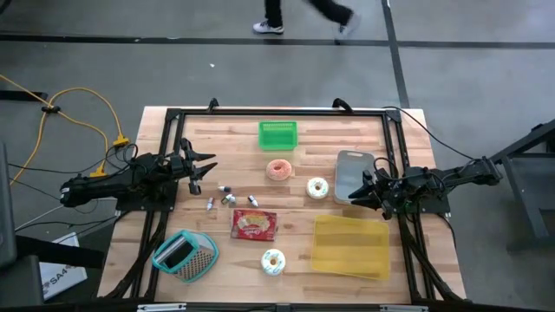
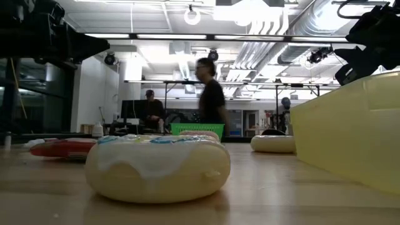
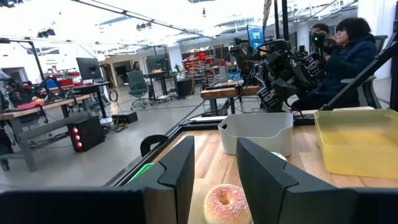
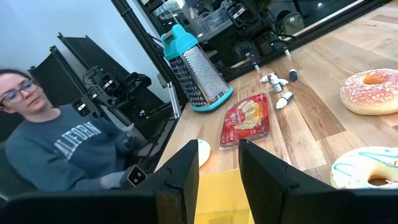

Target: Pick & Place Food Item

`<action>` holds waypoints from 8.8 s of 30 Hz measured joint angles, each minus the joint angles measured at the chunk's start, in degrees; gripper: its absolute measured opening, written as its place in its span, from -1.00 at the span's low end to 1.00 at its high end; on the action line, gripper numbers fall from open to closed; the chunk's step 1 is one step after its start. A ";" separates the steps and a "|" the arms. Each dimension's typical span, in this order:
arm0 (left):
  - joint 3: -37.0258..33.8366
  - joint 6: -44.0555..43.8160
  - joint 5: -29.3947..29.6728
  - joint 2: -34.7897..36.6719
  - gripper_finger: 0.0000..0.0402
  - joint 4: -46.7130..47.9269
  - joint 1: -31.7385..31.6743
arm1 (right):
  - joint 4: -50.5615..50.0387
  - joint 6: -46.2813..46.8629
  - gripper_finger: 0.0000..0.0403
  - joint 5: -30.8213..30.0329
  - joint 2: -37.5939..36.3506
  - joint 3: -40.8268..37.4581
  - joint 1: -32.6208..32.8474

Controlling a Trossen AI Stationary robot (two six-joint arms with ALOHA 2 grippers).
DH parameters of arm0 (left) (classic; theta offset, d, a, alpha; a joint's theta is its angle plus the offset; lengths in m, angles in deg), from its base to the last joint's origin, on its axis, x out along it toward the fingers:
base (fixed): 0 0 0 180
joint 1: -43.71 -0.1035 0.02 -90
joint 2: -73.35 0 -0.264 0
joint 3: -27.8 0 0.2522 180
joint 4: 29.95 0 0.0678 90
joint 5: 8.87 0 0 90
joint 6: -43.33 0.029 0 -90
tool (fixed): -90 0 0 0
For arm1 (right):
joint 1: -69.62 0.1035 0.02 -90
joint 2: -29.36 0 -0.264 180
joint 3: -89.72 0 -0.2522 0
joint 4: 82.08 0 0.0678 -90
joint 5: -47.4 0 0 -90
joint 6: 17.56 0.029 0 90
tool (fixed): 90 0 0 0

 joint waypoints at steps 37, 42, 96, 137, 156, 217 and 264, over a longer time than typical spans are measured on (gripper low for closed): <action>-0.01 0.32 -0.01 0.00 -0.44 -0.22 0.02 | 0.00 0.00 -0.50 0.01 0.02 0.01 -0.02; -0.01 2.55 0.01 0.02 -0.44 -0.20 0.02 | 0.00 0.00 -0.50 0.00 0.01 0.02 -0.01; 41.86 -13.61 8.05 -58.81 -0.44 40.56 12.10 | 0.00 -0.01 -0.50 0.01 0.02 0.01 0.00; 41.80 -19.58 2.42 -73.51 -0.44 43.12 16.28 | 0.35 -0.01 -0.50 0.03 0.02 0.02 -0.02; 41.75 -19.76 1.20 -77.28 -0.44 42.56 16.26 | 0.39 0.00 -0.50 0.04 0.00 0.00 -0.02; 51.46 -11.44 -3.01 -77.85 -0.75 43.96 1.77 | 0.44 -0.01 -0.50 0.02 0.30 0.01 0.00; 76.44 1.80 -9.99 -95.10 -0.75 44.39 -20.74 | 0.44 0.00 -0.50 0.02 0.28 0.00 0.00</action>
